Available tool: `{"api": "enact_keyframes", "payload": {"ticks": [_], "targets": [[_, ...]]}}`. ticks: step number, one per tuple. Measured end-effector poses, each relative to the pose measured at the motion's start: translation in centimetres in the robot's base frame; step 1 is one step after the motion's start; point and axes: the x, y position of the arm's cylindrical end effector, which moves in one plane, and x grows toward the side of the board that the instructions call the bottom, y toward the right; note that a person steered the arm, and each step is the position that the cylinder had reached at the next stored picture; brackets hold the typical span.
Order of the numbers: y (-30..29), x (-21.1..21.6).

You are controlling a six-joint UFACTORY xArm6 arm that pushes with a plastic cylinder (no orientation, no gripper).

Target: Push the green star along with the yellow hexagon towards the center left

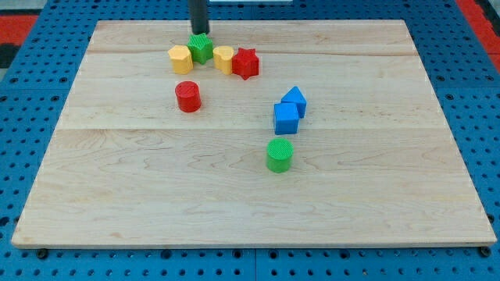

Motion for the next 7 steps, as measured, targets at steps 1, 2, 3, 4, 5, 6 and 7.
{"api": "enact_keyframes", "payload": {"ticks": [1,2,3,4,5,6,7], "targets": [[2.9,0.1],[4.6,0.6],[5.2,1.6],[4.6,1.8],[2.9,2.6],[0.8,3.8],[-1.8,5.0]]}}
